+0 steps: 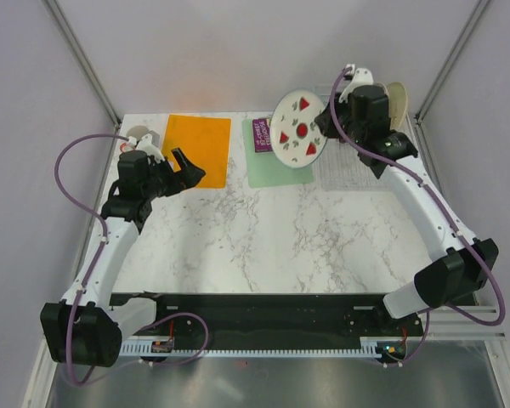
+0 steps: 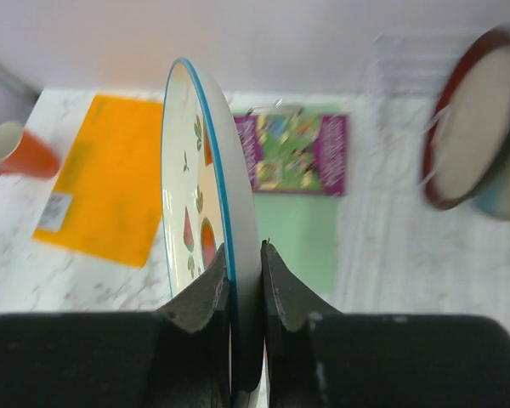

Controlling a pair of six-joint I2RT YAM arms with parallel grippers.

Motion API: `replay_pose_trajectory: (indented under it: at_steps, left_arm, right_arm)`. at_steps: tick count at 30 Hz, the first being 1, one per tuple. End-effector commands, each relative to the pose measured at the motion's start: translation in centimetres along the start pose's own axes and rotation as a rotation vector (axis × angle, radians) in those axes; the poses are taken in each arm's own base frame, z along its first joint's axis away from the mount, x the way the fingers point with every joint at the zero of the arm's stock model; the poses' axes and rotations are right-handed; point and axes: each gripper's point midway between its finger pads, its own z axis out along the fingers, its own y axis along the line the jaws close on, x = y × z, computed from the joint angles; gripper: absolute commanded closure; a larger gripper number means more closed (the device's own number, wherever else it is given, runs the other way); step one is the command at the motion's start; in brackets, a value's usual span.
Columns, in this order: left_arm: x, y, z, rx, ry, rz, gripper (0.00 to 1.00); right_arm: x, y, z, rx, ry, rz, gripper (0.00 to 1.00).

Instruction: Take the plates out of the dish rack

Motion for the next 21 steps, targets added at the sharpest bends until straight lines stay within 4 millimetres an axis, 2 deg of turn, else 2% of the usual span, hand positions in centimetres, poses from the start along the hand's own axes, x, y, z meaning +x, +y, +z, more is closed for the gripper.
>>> replay_pose_trajectory:
  at_steps: [1, 2, 3, 4, 6, 7, 8, 12, 16, 21]
  left_arm:
    - [-0.5, -1.4, -0.8, 0.1, -0.069, -0.032, 0.0]
    - [-0.5, -1.2, -0.8, 0.103, -0.081, -0.039, 0.0]
    - [0.3, -0.9, -0.8, 0.105, -0.071, -0.054, 0.0]
    - [0.3, -0.9, -0.9, 0.115, -0.081, -0.055, 0.0]
    - [0.5, -0.9, -1.0, 0.131, -0.092, -0.059, 0.0]
    - [0.7, -0.9, -0.9, 0.132, -0.093, -0.071, 0.0]
    - [0.6, -1.0, -0.9, 0.139, -0.102, -0.071, 0.0]
    - [2.4, -0.2, -0.2, 0.139, -0.064, -0.099, 0.0]
    - [4.0, 0.0, 0.3, 0.161, -0.031, -0.139, 0.0]
    - [4.2, -1.3, 0.3, 0.252, -0.044, -0.182, 0.01]
  right_arm:
    - [3.5, 6.5, -1.1, -0.355, 0.076, 0.229, 1.0]
    - [3.4, 7.2, -1.1, -0.395, 0.058, 0.267, 1.0]
    - [5.1, 7.3, -0.9, -0.403, 0.092, 0.283, 1.0]
    - [5.1, 7.8, -1.1, -0.44, 0.083, 0.292, 1.0]
    - [6.9, 8.7, -1.1, -0.474, 0.124, 0.334, 1.0]
    - [6.9, 9.4, -1.1, -0.513, 0.115, 0.344, 1.0]
    - [7.7, 10.1, -1.1, -0.536, 0.133, 0.35, 1.0]
    - [10.7, 12.0, -1.0, -0.601, 0.197, 0.39, 1.0]
    - [12.3, 13.6, -0.8, -0.662, 0.234, 0.45, 1.0]
    - [12.9, 15.7, -0.8, -0.748, 0.253, 0.485, 1.0]
